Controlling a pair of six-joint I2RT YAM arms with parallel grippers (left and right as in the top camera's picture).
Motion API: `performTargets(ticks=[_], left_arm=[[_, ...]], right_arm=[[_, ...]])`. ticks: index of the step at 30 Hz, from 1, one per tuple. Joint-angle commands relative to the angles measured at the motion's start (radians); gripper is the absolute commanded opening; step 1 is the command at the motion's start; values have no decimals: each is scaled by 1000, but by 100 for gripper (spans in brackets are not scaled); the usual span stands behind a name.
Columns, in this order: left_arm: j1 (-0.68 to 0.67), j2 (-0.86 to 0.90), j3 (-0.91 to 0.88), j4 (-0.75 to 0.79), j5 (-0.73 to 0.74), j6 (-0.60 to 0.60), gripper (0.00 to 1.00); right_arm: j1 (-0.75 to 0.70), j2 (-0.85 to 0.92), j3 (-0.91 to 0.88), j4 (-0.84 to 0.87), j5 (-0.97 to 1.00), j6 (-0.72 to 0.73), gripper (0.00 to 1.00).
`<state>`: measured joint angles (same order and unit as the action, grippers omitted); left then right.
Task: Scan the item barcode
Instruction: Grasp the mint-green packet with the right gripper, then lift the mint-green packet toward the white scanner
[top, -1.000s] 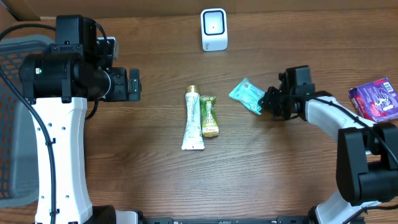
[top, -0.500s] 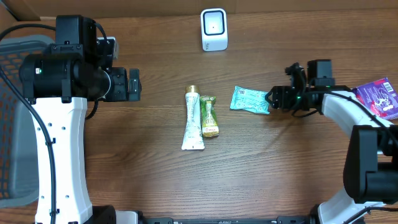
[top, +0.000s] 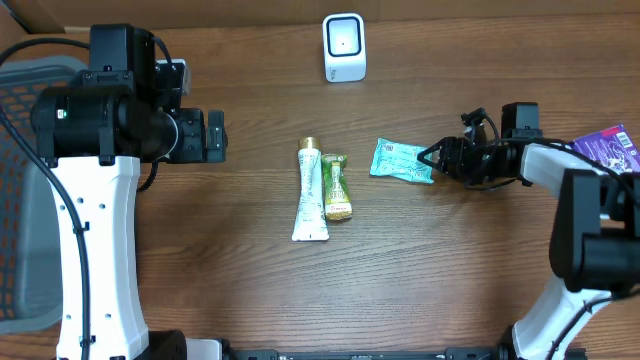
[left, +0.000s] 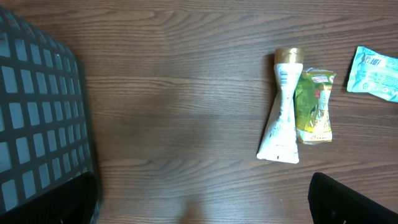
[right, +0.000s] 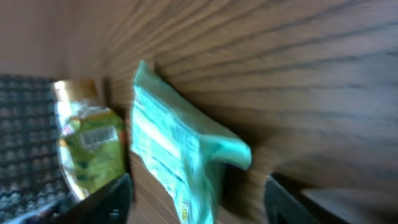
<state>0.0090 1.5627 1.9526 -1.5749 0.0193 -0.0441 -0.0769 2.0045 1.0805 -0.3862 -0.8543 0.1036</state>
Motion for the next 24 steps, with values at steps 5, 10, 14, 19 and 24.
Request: performTargets(ticks=[5, 10, 14, 19, 24], left_arm=[[4, 8, 3, 2, 7, 22, 100], [4, 8, 3, 2, 7, 22, 99], [4, 8, 3, 2, 7, 22, 100], [4, 8, 3, 2, 7, 22, 100], [4, 8, 3, 2, 7, 22, 100]], right_arm=[[16, 90, -1, 80, -45, 145, 56], [60, 92, -1, 120, 8, 213, 51], [71, 92, -1, 120, 20, 225, 39], [70, 91, 0, 125, 8, 242, 4], [49, 69, 20, 130, -55, 245, 4]])
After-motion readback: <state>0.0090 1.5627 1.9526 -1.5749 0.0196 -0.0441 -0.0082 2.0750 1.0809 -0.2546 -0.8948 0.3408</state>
